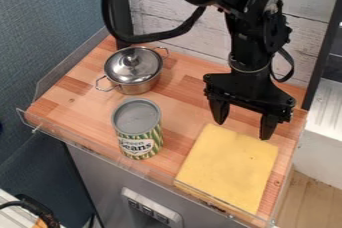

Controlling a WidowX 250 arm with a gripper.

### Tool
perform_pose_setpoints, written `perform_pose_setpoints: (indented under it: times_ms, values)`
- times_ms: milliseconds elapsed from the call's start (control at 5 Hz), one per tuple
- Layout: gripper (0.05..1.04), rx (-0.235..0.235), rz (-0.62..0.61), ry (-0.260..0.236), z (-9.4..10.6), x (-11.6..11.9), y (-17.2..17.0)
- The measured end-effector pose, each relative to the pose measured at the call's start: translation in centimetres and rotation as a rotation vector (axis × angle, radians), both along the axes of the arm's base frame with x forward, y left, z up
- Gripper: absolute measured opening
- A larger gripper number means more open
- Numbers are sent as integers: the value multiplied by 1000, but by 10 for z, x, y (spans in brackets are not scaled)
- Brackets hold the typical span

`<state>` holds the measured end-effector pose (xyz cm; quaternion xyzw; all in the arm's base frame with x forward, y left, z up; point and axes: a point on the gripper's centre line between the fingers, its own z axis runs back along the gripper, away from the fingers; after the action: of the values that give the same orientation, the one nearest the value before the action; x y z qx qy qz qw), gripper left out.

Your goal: Take the lid of the silver and put it on the yellow cloth

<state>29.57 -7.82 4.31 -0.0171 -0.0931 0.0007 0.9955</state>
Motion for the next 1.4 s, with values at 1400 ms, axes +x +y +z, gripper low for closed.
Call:
perform_pose_setpoints:
  times_ms: [1400]
  values:
    - [1001,66,418,32,8,72,210]
